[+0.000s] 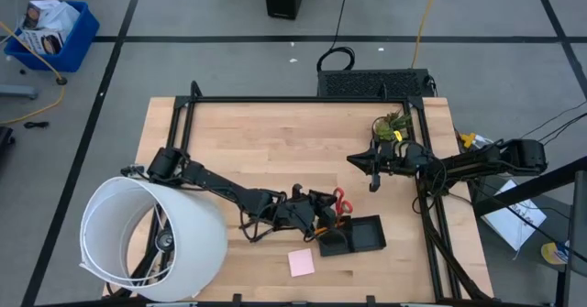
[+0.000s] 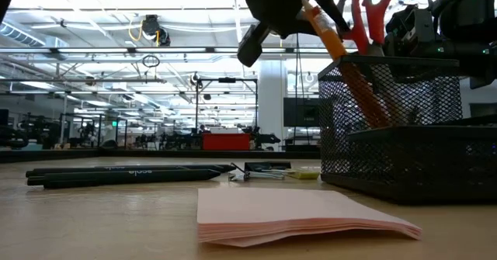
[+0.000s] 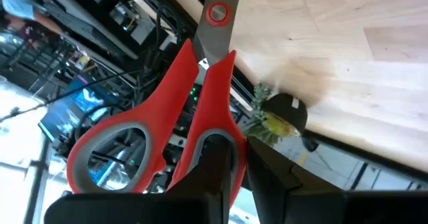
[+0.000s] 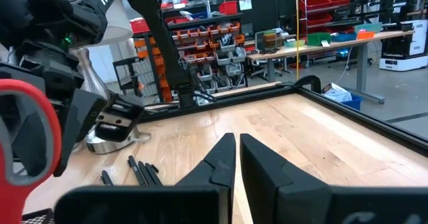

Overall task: Pick and place office supplies into organizer
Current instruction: Put the red scissors into the black desk organizer

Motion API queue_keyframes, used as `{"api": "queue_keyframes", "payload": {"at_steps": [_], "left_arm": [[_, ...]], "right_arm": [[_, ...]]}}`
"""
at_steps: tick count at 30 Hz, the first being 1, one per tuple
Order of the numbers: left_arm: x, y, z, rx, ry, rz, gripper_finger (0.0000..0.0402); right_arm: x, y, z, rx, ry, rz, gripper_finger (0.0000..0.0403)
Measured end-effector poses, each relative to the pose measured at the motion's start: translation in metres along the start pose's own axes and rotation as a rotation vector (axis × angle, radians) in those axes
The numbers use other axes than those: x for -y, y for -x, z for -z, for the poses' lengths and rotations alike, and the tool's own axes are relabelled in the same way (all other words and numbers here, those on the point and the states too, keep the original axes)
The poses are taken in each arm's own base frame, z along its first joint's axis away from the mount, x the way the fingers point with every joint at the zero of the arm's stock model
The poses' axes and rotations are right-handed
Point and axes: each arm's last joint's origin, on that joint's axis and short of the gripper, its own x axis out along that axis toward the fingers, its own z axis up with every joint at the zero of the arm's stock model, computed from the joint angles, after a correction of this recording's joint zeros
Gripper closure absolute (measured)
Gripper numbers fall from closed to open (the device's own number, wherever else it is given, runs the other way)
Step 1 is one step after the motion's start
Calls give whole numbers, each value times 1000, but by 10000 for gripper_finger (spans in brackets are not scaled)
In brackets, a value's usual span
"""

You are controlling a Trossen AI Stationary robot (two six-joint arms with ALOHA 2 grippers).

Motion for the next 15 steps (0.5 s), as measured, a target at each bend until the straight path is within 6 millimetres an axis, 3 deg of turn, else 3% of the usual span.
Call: {"api": "queue_keyframes", "payload": {"at_steps": [15], "left_arm": [[-5,2,-5,101,-197,-95,355]], "right_arm": [[0,0,0,0,0,0,385]]}}
